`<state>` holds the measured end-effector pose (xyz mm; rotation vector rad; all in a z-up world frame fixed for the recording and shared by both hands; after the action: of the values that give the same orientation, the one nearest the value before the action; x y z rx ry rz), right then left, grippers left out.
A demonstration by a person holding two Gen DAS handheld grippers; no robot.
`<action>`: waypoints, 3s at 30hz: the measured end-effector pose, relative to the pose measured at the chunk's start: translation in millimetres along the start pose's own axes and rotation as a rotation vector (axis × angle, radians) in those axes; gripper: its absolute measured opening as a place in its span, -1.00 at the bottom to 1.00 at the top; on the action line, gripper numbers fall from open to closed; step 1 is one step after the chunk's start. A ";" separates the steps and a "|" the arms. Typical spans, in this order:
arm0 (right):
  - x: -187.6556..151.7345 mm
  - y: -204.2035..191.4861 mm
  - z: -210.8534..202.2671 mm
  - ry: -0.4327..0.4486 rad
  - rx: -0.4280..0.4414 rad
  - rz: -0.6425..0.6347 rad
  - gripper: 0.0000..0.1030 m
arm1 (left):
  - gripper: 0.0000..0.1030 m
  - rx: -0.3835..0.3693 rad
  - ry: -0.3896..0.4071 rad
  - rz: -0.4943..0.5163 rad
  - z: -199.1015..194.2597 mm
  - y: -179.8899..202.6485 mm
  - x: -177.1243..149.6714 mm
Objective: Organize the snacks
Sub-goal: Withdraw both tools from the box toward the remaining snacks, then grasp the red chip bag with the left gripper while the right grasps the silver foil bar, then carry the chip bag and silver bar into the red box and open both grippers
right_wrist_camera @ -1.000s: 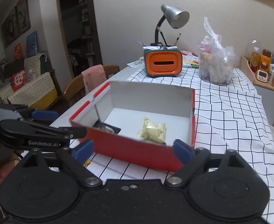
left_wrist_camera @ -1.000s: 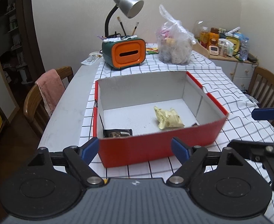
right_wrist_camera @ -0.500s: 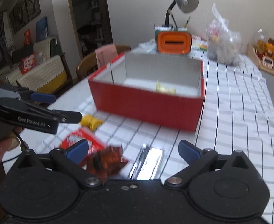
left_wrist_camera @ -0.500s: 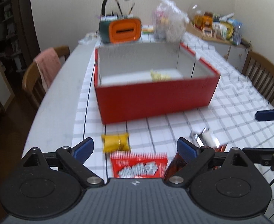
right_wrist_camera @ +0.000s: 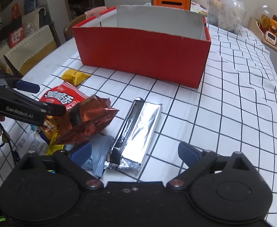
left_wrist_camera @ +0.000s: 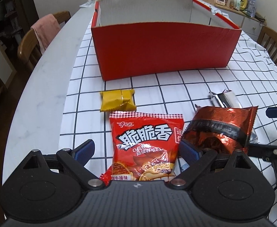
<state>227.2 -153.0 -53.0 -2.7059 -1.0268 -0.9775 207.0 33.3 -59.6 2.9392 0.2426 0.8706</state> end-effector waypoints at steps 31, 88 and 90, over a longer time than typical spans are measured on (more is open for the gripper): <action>1.9 7.0 25.3 0.026 -0.025 0.046 -0.18 | 0.41 -0.048 -0.021 -0.029 9.2 1.3 -2.0; 152.6 93.6 -58.2 0.391 -0.118 0.147 -0.20 | 0.38 -0.061 0.331 -0.116 -56.5 40.6 173.6; 159.1 101.6 -44.7 0.372 -0.128 0.150 -0.20 | 0.38 -0.042 0.329 -0.128 -45.1 42.8 183.5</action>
<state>357.1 -154.2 91.1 -2.5063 -0.7035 -1.4848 339.8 23.1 81.1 2.6914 0.4184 1.3168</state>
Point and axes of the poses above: each gripper's, at about its wrist camera, not at the fingertips, and z roughly the way its jaws point, y to its right, x to its top, the point moved 6 cm from there along z, roughly the way its jaws point, and after that the axes turned 14 degrees about -z, right-handed, at the moved point
